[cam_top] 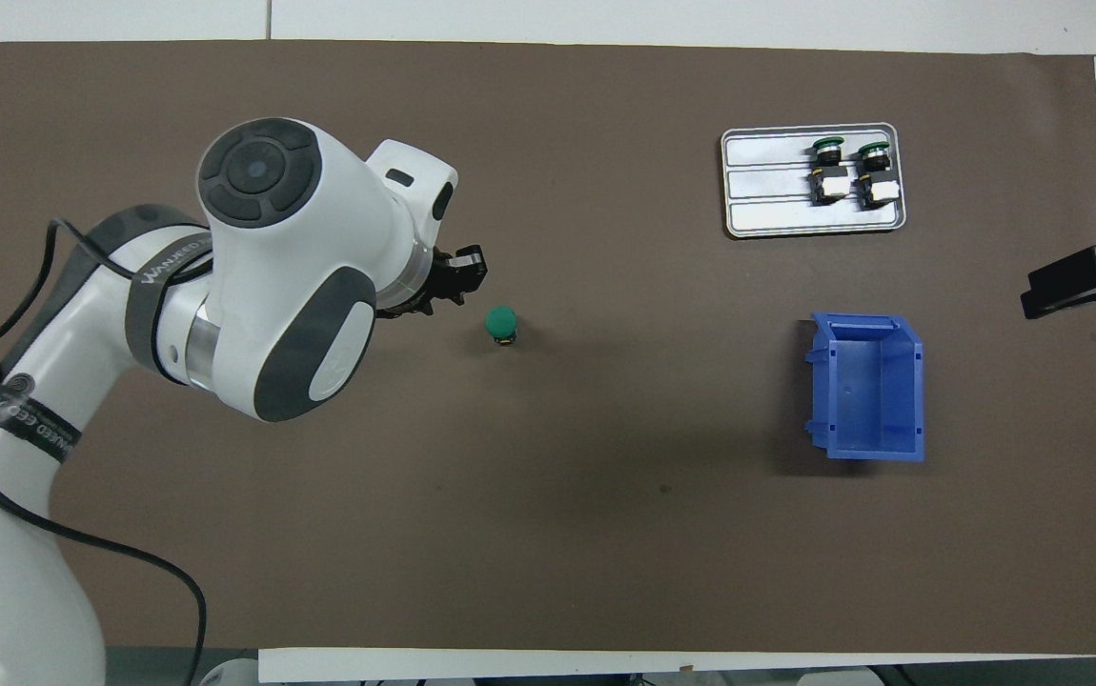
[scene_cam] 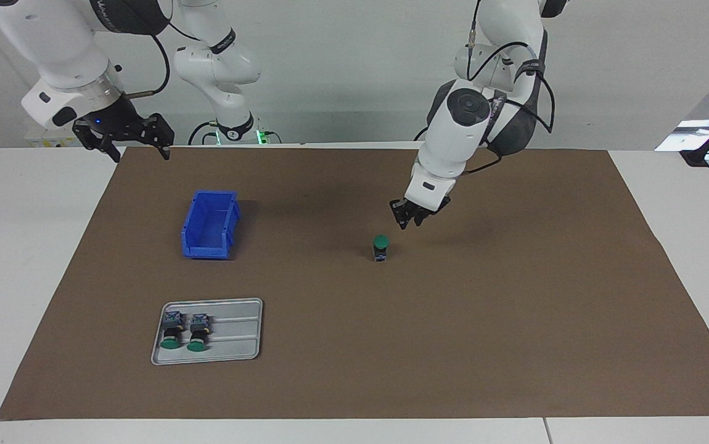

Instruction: Place and press button with both arms

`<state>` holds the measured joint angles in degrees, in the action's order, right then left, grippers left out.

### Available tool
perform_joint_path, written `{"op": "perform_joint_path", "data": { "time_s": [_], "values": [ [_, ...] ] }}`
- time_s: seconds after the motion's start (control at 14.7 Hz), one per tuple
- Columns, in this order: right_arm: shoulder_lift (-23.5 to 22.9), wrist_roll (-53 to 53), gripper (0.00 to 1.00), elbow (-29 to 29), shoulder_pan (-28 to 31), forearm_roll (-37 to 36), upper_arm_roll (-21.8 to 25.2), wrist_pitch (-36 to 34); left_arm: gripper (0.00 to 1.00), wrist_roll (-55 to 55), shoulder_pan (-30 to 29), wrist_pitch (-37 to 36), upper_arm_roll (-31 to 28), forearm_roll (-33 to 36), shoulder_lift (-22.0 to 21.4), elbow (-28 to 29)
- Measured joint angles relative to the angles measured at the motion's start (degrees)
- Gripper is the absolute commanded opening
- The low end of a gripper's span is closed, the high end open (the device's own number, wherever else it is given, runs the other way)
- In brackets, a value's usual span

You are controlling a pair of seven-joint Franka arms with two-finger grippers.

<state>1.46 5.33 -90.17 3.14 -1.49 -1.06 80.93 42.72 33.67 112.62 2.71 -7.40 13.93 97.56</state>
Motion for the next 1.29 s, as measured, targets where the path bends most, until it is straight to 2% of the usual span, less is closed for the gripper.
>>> {"op": "perform_joint_path", "data": {
  "time_s": [0.14,0.48,1.29],
  "values": [
    [0.0,0.0,0.99,0.0,0.0,0.0,0.0,0.0,0.04,0.0,1.3,-1.0,0.0,1.3,2.7,-3.0],
    [0.0,0.0,0.99,0.0,0.0,0.0,0.0,0.0,0.02,0.2,3.3,-0.9,0.0,3.3,6.6,-3.9],
    [0.0,0.0,0.99,0.0,0.0,0.0,0.0,0.0,0.01,1.5,3.4,3.6,-0.1,3.4,7.4,-1.8]
  ]
}}
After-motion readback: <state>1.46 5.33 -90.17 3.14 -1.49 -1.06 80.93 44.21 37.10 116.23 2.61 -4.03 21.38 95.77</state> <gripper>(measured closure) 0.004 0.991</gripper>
